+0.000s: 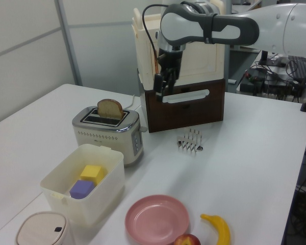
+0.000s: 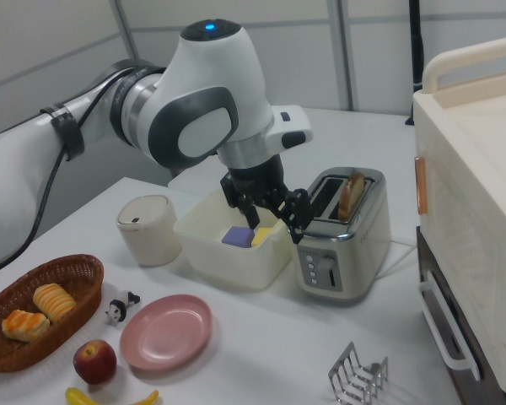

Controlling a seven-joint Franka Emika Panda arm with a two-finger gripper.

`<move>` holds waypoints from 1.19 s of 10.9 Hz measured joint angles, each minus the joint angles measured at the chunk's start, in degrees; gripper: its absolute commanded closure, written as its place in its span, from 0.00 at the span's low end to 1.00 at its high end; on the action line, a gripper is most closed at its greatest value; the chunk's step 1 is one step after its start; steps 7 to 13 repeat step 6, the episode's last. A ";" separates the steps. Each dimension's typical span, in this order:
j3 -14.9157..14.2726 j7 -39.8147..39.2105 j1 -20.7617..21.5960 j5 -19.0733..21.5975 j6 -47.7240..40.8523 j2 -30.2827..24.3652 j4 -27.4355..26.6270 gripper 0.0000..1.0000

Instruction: Put the bread in the toaster

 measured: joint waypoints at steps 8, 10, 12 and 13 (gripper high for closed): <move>-0.03 -0.04 -1.10 -3.43 -3.64 -1.02 -0.07 0.00; -0.03 -0.04 -1.10 -3.43 -3.64 -1.02 -0.07 0.00; -0.03 -0.04 -1.10 -3.43 -3.64 -1.02 -0.07 0.00; -0.03 -0.04 -1.10 -3.43 -3.64 -1.02 -0.07 0.00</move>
